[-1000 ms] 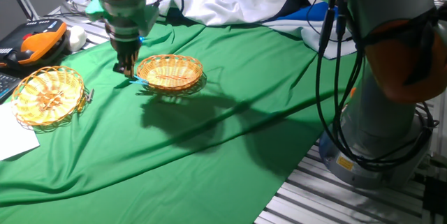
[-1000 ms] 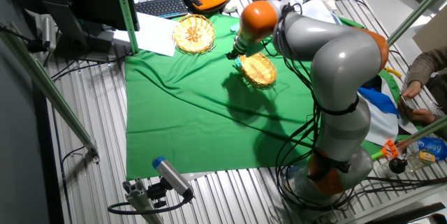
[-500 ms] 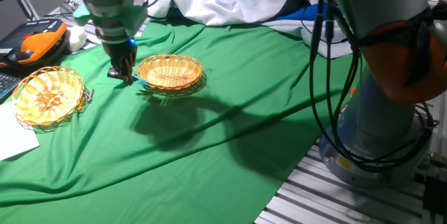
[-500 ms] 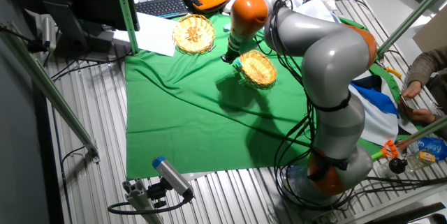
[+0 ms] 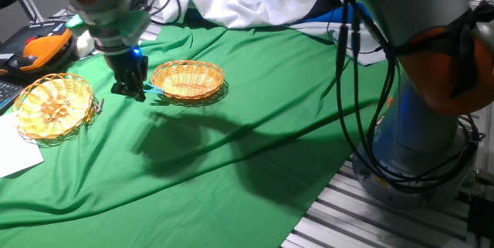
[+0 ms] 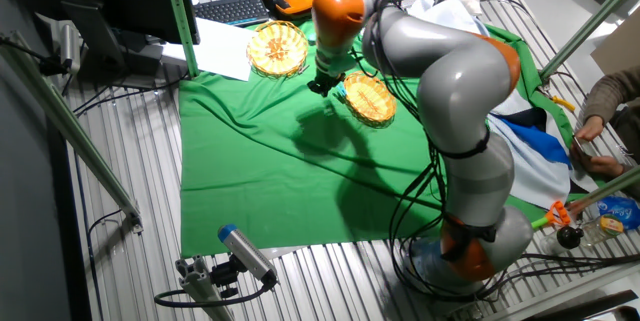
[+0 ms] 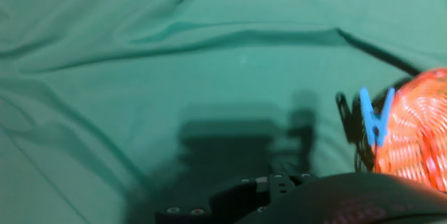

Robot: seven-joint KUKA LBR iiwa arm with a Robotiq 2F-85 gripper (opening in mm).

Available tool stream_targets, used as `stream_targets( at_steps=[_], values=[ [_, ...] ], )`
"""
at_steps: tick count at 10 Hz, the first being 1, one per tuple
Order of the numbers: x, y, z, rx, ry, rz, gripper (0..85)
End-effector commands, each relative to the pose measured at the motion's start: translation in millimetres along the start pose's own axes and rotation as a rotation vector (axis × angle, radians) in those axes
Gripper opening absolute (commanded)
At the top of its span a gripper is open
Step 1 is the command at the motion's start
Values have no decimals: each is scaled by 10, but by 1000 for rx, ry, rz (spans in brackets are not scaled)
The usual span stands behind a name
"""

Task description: Use a clamp

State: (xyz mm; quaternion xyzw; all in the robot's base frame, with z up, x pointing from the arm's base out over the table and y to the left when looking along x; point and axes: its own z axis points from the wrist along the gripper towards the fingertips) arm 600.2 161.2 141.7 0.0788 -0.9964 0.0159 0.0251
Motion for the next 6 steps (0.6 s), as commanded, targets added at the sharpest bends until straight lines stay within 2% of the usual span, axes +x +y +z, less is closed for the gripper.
stream_targets(
  at_steps=[1, 4, 6],
  values=[
    [8, 7, 13, -8, 9, 18, 0],
    [5, 2, 40, -7, 13, 40, 0],
    [-27, -3, 84, -9, -5, 57, 0]
  ],
)
